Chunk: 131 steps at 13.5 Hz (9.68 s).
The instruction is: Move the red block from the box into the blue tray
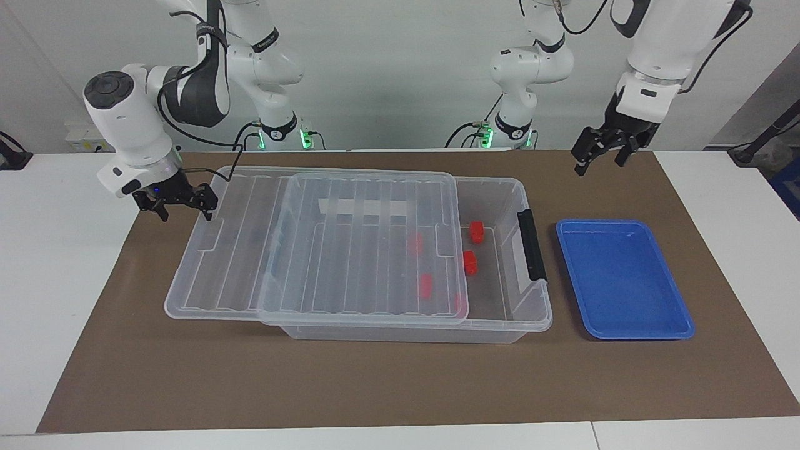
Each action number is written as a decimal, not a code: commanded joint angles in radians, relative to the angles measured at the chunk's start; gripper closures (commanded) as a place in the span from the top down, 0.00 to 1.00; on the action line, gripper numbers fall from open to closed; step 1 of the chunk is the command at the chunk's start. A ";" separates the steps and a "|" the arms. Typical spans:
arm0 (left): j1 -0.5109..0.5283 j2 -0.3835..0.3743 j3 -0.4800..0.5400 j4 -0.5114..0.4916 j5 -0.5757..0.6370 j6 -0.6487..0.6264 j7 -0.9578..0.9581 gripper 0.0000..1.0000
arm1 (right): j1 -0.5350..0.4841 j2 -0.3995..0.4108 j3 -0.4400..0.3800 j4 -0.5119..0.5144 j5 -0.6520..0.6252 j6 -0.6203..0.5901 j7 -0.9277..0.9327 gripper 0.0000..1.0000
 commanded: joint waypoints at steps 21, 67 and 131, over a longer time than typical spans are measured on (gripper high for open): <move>-0.311 0.385 0.010 -0.279 0.191 0.648 -0.354 0.99 | 0.068 -0.020 0.016 0.285 -0.001 -0.252 0.197 1.00; 0.300 0.299 0.029 -0.345 0.020 0.686 0.827 0.00 | -0.108 -0.026 0.011 0.071 0.095 0.022 0.227 0.00; 0.042 0.006 0.076 0.039 0.046 -0.205 0.622 1.00 | 0.087 0.042 0.005 0.503 0.086 -0.415 0.369 1.00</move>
